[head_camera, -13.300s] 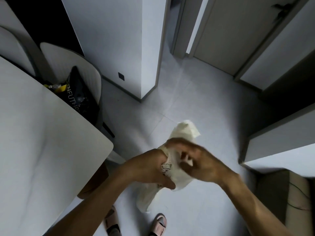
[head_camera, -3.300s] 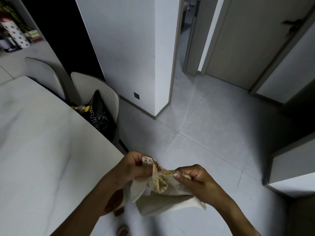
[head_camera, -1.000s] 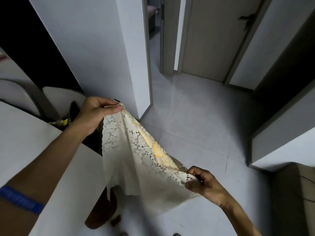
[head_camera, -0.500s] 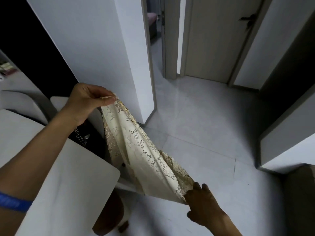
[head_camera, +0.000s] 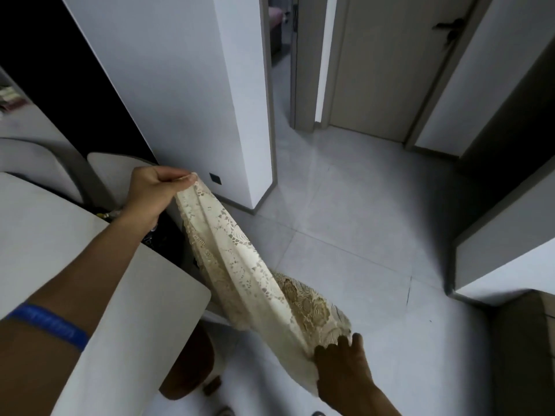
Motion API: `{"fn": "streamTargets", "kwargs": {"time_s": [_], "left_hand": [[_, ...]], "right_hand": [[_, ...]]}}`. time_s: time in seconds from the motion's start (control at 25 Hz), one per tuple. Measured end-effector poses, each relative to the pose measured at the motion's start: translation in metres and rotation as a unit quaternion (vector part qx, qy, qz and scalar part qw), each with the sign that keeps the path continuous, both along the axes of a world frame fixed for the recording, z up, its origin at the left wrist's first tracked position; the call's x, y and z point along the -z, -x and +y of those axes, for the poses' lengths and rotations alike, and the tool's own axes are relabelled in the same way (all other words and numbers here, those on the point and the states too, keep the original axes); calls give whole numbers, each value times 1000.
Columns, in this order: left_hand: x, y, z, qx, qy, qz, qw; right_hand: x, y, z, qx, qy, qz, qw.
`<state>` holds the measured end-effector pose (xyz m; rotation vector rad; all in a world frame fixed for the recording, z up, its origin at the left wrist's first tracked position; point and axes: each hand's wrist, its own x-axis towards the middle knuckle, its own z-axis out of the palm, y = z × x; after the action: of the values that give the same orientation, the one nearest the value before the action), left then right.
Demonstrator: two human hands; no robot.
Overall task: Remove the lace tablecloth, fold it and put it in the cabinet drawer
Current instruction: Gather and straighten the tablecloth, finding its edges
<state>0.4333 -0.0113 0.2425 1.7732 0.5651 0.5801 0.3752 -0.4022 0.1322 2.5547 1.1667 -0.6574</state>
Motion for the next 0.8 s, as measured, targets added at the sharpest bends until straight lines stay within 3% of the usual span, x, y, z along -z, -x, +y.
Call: {"fn": "streamTargets", "kwargs": {"time_s": [0.08,0.16,0.28,0.36,0.52,0.64,0.8], "left_hand": [[8,-2,2,-11,11,3,1000],[7,-5,5,-21,28,0,999],[-2,-9,19,-48,38,-14,998],[-10,-11,31,-66,31,-21,997],[-22,-16,46,-56,8,-20,998],[-31,-22,39,-31,1,-16,999],[-70,-27,13,59,-66,-43,995]], "right_hand": [[13,-17,-4,-27,44,-36,998],[23,-31,-13,-44,58,30,997],[38,-42,-37,-12,59,58,997],[55,-44,-57,-21,23,8,999],[96,-38,-85,104,-97,-44,989],[114,-43,-85,238,-125,46,962],[117,-52,-52,305,-148,168,926]]}}
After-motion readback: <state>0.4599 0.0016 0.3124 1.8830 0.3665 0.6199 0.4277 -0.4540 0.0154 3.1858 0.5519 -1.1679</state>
